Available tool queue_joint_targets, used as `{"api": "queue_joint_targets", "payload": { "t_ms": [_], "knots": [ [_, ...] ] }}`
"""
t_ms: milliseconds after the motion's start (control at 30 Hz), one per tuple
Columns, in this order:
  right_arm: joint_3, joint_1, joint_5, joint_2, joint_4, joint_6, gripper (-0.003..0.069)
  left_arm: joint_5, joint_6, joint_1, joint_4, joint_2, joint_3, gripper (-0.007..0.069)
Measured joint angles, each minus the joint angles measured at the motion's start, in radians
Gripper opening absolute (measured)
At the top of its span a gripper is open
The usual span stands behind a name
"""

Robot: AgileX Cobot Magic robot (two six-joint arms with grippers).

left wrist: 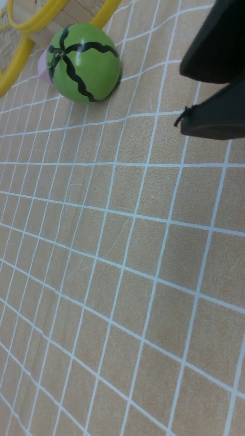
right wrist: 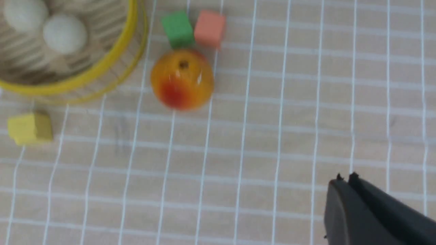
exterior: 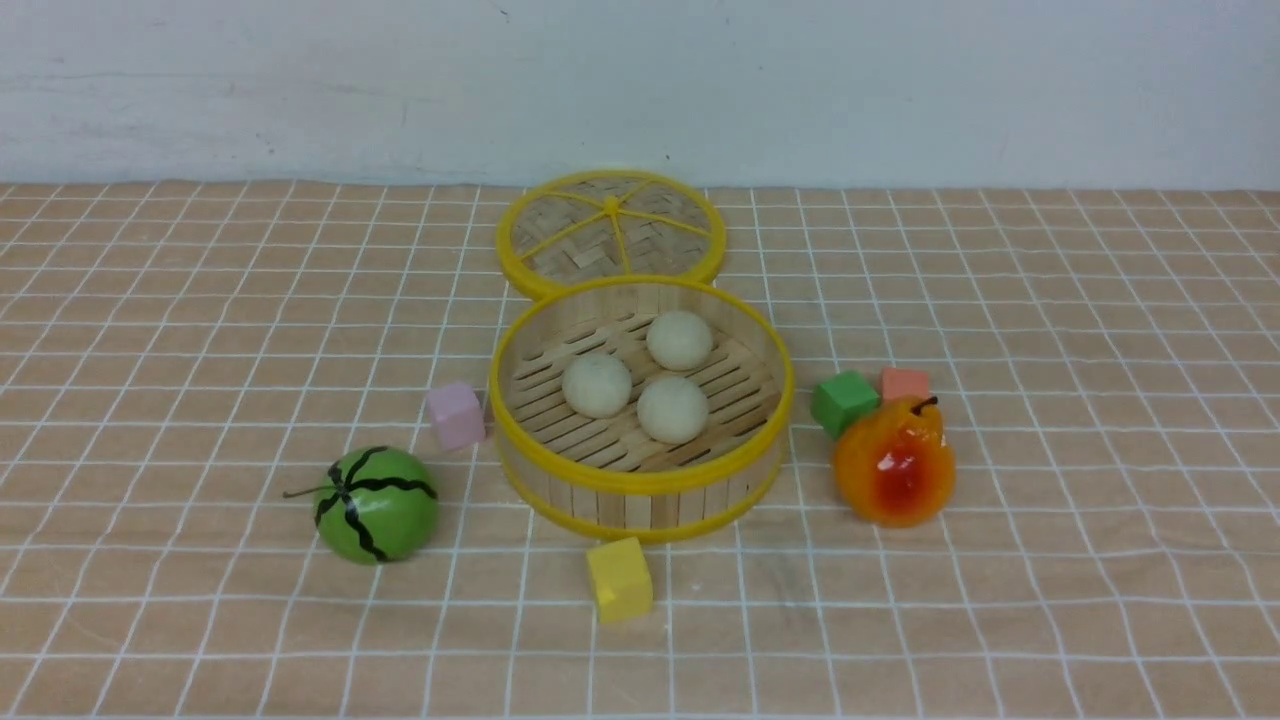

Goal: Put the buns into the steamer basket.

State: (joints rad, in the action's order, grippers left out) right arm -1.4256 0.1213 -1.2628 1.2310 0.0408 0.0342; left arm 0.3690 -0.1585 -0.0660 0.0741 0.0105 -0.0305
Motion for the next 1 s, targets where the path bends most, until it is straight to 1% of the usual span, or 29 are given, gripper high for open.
{"api": "queue_joint_targets", "payload": {
  "t_ms": [133,300,567,733,800,900,933,1000],
  "knots": [
    [0.115,0.0,-0.002,-0.068,0.052,0.013,-0.0021,0.0,0.0,0.0,0.0,0.0,0.0,0.0175],
    [0.149,0.0,0.0,-0.073,0.085,0.016,-0.0021,0.0,0.0,0.0,0.0,0.0,0.0,0.0182],
    [0.15,0.0,0.004,-0.073,0.092,0.011,-0.0021,0.0,0.0,0.0,0.0,0.0,0.0,0.0188],
    [0.164,0.0,0.023,-0.096,0.074,0.01,-0.0021,0.0,0.0,0.0,0.0,0.0,0.0,0.0196],
    [0.215,0.0,0.116,-0.181,0.065,0.009,-0.002,0.0,0.0,0.0,0.0,0.0,0.0,0.0199],
    [0.338,0.0,0.327,-0.336,0.045,0.008,-0.002,0.0,0.0,0.0,0.0,0.0,0.0,0.0201],
    [0.428,0.0,0.44,-0.429,0.029,0.008,-0.0019,0.0,0.0,0.0,0.0,0.0,0.0,0.0203],
    [0.562,0.0,0.585,-0.557,0.008,0.008,-0.0017,0.0,0.0,0.0,0.0,0.0,0.0,0.0207]
  ]
}}
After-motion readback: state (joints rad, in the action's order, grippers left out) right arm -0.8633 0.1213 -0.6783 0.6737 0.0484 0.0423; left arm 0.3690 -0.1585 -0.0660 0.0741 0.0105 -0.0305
